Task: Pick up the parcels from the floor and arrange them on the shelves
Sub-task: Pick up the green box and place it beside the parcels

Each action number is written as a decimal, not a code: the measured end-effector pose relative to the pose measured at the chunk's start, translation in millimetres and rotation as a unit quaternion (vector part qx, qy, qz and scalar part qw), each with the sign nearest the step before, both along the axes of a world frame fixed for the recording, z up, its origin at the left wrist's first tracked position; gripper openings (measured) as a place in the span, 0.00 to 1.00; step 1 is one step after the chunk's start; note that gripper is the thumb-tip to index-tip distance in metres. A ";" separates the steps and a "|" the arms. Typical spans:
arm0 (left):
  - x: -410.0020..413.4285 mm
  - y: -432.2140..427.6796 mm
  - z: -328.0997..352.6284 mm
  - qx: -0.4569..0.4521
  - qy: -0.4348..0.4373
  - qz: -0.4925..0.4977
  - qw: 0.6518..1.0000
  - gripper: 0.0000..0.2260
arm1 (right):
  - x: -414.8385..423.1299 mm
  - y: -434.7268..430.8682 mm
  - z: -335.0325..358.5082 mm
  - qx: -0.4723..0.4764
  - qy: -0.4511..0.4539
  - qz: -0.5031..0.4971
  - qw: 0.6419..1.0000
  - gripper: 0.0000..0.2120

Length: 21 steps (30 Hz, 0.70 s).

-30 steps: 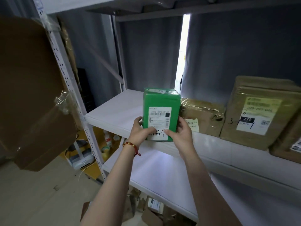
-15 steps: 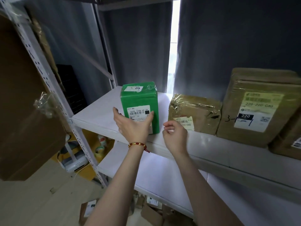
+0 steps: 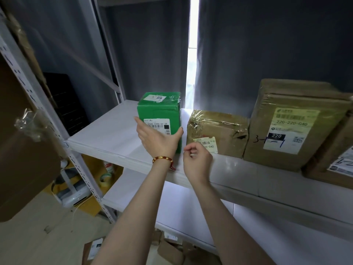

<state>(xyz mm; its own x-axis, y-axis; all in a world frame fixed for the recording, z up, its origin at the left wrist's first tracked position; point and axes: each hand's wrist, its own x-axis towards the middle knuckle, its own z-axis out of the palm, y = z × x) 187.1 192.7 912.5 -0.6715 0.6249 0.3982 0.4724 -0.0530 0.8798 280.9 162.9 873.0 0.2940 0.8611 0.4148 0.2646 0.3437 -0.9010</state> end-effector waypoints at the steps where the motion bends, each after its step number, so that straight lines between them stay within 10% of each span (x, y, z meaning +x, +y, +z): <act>1: -1.3 3.6 0.6 -0.001 0.006 -0.022 1.000 0.63 | -0.1 0.4 0.2 -0.001 -0.004 0.001 1.000 0.10; 21: -12.2 29.6 -0.1 -0.069 -0.005 -0.119 0.991 0.43 | -6.2 2.7 -4.0 0.014 -0.046 -0.016 0.999 0.10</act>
<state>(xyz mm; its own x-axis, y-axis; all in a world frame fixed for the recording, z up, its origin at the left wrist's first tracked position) 174.9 222.3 912.4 -0.5030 0.8134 0.2922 0.4517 -0.0408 0.8912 274.7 165.6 868.9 0.2806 0.8397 0.4649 0.3575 0.3580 -0.8625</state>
